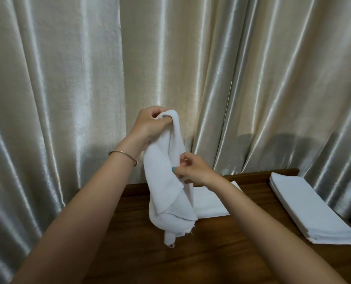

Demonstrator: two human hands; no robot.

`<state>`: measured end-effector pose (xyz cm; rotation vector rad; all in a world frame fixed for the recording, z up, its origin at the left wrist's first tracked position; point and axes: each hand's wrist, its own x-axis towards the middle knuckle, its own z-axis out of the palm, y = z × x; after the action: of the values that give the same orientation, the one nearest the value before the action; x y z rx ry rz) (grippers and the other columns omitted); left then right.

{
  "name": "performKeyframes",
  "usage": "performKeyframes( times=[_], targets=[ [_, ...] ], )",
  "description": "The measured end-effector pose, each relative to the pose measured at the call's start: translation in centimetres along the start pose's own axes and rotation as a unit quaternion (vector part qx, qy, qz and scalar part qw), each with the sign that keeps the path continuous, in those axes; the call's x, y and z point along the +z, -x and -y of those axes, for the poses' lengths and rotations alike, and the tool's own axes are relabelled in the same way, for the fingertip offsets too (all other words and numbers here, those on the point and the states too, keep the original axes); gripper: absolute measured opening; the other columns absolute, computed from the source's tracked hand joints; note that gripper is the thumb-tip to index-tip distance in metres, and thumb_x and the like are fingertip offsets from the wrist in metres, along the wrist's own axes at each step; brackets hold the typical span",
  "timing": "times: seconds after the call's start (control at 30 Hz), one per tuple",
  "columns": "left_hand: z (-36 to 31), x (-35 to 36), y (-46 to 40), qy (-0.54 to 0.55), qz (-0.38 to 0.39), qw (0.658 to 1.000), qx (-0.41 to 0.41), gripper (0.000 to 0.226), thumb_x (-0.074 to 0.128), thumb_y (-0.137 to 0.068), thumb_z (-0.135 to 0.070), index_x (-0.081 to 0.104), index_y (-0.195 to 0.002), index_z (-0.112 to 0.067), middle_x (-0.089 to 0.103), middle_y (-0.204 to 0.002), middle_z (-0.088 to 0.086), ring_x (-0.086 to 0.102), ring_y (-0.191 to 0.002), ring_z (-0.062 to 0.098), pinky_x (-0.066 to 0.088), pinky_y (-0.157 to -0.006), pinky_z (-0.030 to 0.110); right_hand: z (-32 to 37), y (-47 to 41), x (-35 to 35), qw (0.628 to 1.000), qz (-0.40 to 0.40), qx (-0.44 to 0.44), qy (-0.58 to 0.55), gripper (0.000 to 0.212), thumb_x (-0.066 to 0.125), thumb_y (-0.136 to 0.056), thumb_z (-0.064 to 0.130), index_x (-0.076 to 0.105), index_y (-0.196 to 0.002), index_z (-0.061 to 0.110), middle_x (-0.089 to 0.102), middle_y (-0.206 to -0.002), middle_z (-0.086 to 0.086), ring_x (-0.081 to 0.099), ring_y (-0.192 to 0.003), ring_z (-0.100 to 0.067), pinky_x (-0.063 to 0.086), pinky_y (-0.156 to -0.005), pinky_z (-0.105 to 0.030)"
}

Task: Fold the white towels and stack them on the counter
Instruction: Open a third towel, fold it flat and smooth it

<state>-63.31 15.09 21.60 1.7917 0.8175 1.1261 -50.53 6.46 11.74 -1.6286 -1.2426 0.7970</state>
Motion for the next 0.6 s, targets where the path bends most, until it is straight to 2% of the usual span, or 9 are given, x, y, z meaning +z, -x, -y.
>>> performKeyframes(
  times=[0.07,0.2,0.3,0.4,0.47,0.53,0.6],
  targets=[
    [0.5,-0.5,-0.2,-0.012,-0.015,1.000,0.002,0.012,0.068,-0.080,-0.024,0.071,-0.090,-0.020,0.066,-0.086,-0.007,0.060,-0.079,0.008,0.048,-0.072,0.022,-0.2,-0.2,-0.1,1.000,0.025,-0.010,0.016,0.026,0.070,-0.080,0.019,0.046,-0.072,0.016,0.049,-0.074,-0.001,0.052,-0.072,-0.016,0.045,-0.069,-0.034],
    [1.5,-1.7,-0.3,-0.052,-0.034,0.998,0.026,0.011,0.071,-0.078,-0.014,0.068,-0.089,-0.012,0.061,-0.076,-0.006,0.054,-0.069,0.005,0.043,-0.059,0.010,-1.0,-0.4,-0.4,0.999,0.048,0.012,0.002,0.024,0.061,-0.079,0.021,0.048,-0.091,0.005,0.048,-0.091,-0.007,0.052,-0.083,-0.021,0.054,-0.079,-0.046],
    [2.8,-3.6,-0.7,-0.108,-0.030,0.993,0.022,0.013,0.074,-0.073,-0.005,0.065,-0.077,-0.014,0.057,-0.069,-0.009,0.051,-0.065,0.003,0.037,-0.048,0.002,-2.5,-0.7,-1.8,0.999,0.015,0.003,0.040,0.015,0.060,-0.088,0.017,0.045,-0.091,0.016,0.053,-0.090,-0.012,0.056,-0.080,-0.025,0.049,-0.069,-0.040],
    [4.8,-5.2,-0.8,-0.148,-0.005,0.989,-0.029,0.020,0.078,-0.068,-0.005,0.065,-0.068,-0.020,0.060,-0.069,-0.008,0.055,-0.068,0.006,0.043,-0.057,0.010,-3.5,-1.1,-4.2,0.988,-0.022,-0.041,0.147,0.016,0.068,-0.087,0.022,0.055,-0.097,0.024,0.061,-0.090,-0.008,0.062,-0.082,-0.025,0.052,-0.073,-0.038],
    [6.2,-5.6,-0.9,-0.163,0.018,0.985,-0.052,0.022,0.078,-0.066,-0.002,0.066,-0.066,-0.020,0.063,-0.065,-0.010,0.056,-0.070,0.009,0.045,-0.061,0.015,-3.7,-1.4,-5.9,0.973,-0.018,-0.055,0.223,0.017,0.075,-0.082,0.024,0.058,-0.080,0.021,0.059,-0.076,0.000,0.057,-0.071,-0.018,0.043,-0.062,-0.030],
    [7.3,-5.6,-1.0,-0.175,0.039,0.982,-0.064,0.026,0.078,-0.066,0.002,0.065,-0.064,-0.021,0.063,-0.054,-0.016,0.055,-0.066,0.006,0.043,-0.055,0.008,-3.8,-1.6,-7.3,0.969,-0.033,-0.043,0.242,0.026,0.081,-0.077,0.026,0.058,-0.066,0.019,0.054,-0.063,0.004,0.051,-0.060,-0.012,0.036,-0.055,-0.027],
    [8.5,-5.6,-1.0,-0.187,0.076,0.977,-0.071,0.025,0.077,-0.066,0.004,0.067,-0.070,-0.019,0.065,-0.062,-0.014,0.055,-0.067,0.005,0.042,-0.055,0.009,-4.1,-1.9,-8.3,0.963,-0.034,-0.030,0.266,0.028,0.083,-0.075,0.027,0.060,-0.060,0.021,0.054,-0.059,0.005,0.049,-0.056,-0.009,0.035,-0.053,-0.025]
  ],
)
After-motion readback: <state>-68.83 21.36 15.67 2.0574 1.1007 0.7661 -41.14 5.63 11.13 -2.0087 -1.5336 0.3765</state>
